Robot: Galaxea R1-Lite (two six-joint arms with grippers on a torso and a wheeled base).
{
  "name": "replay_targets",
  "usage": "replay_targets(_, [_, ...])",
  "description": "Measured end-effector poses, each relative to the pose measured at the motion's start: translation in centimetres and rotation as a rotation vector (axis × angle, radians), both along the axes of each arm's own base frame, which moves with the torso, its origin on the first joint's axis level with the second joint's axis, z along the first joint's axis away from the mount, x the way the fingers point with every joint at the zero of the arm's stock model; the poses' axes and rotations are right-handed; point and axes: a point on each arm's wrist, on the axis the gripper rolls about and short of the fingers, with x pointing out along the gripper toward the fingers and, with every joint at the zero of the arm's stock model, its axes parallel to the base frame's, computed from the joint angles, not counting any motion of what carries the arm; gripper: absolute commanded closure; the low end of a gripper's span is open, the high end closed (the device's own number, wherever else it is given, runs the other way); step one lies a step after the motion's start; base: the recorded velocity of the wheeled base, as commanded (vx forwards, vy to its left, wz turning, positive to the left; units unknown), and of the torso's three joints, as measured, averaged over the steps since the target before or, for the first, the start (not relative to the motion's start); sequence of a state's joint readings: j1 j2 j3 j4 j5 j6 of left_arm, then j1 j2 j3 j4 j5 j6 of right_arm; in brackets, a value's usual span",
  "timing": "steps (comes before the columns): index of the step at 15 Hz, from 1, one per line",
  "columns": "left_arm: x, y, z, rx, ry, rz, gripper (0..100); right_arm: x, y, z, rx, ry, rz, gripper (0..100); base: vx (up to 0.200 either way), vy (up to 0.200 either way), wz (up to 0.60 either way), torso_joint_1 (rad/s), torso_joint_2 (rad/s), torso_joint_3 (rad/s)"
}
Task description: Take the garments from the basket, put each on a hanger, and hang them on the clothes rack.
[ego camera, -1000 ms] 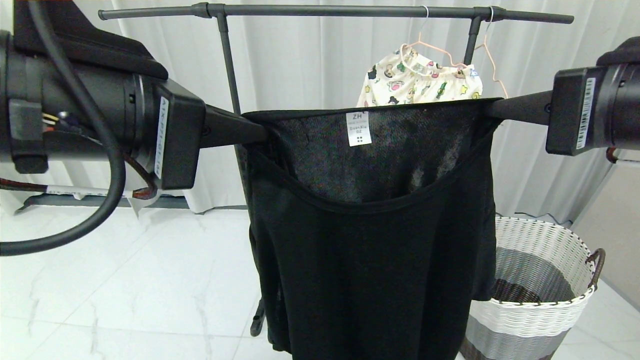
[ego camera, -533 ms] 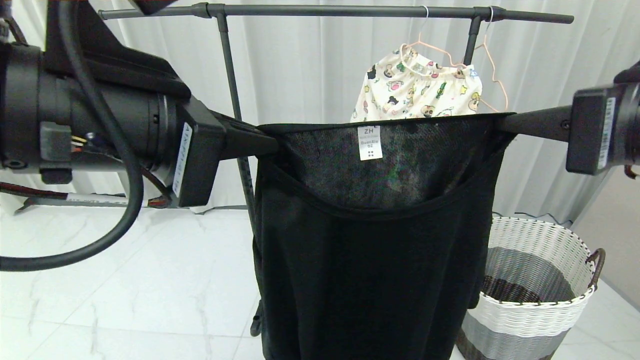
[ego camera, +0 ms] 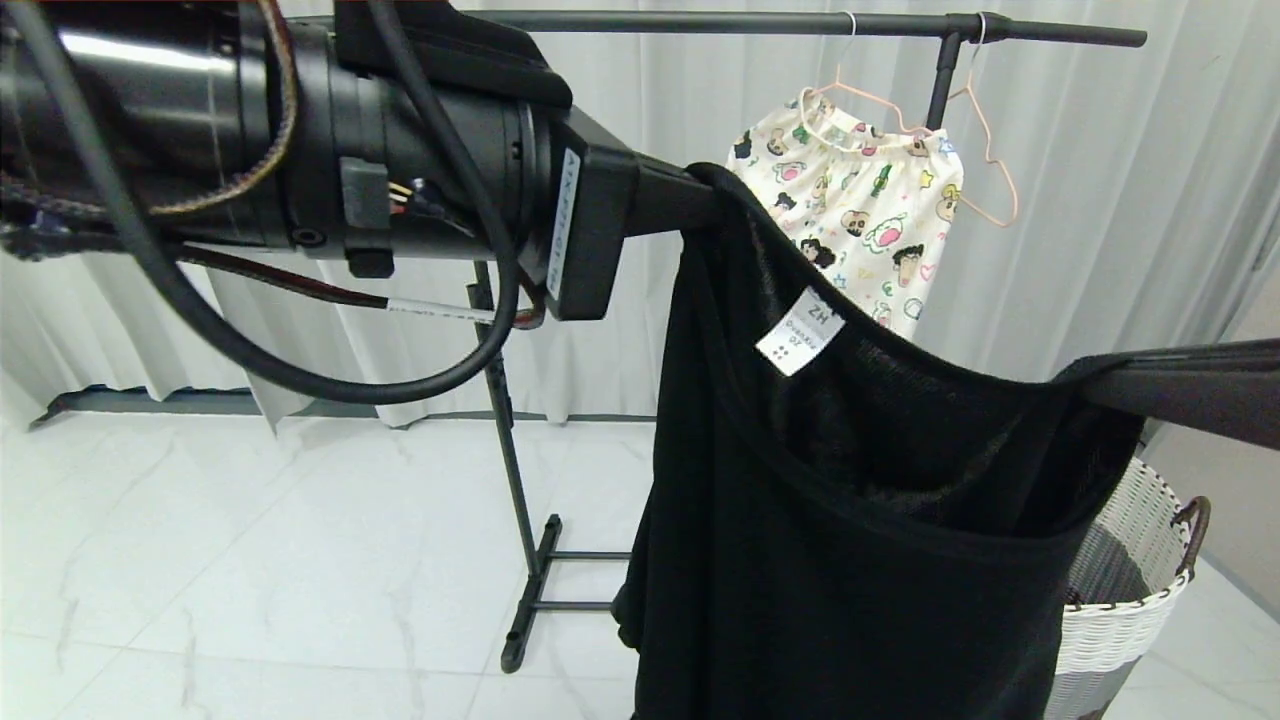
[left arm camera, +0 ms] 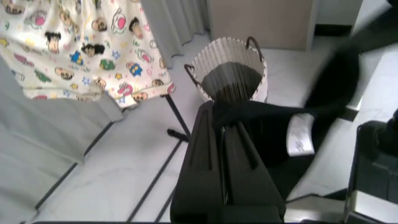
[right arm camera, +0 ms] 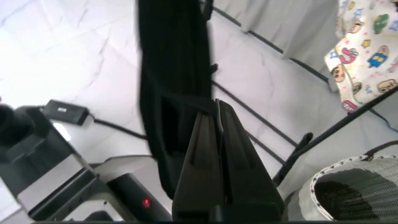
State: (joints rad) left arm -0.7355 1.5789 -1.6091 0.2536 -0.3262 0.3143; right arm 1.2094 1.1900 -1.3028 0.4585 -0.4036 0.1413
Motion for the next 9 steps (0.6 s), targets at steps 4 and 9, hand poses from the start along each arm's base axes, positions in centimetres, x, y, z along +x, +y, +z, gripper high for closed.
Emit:
replay_targets(4, [1.8, -0.1, 0.1, -0.016, 0.023, 0.040, 100, -0.7, 0.1, -0.4, -0.015, 0.003, 0.042, 100, 0.000, 0.000, 0.00, 0.000, 0.00, 0.000])
replay_targets(9, [1.4, 0.7, -0.2, -0.090, 0.173, 0.104, 100, -0.1, -0.3, -0.4, -0.019, -0.007, -0.022, 100, 0.000, 0.000, 0.00, 0.000, 0.00, 0.000])
